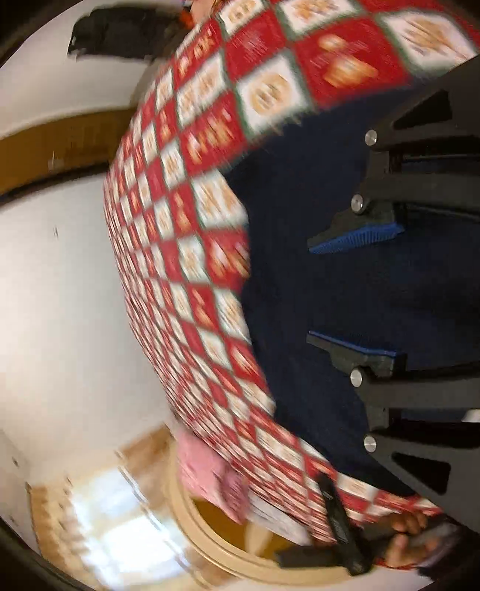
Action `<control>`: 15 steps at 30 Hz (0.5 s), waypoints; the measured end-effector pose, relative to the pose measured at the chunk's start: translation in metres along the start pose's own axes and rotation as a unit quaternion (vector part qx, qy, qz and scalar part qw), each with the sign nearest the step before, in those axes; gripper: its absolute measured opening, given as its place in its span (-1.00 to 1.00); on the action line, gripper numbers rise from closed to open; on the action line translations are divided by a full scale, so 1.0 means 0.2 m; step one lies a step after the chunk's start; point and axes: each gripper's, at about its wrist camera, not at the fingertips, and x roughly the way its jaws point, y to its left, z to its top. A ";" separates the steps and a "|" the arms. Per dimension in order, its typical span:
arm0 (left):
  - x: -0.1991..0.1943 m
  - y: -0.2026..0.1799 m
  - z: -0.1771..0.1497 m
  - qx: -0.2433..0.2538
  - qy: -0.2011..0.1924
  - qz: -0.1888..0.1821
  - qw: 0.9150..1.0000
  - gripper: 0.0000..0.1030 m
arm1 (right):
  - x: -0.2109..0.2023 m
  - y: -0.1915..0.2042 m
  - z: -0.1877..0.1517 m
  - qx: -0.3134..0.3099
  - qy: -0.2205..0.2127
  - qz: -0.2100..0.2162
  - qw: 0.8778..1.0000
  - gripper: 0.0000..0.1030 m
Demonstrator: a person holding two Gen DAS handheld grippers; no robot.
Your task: Fold small clothes
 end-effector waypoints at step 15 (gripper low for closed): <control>0.14 0.04 -0.21 -0.025 0.044 0.017 0.999 0.51 | 0.14 0.40 -0.43 -0.020 0.069 0.019 0.997 -0.54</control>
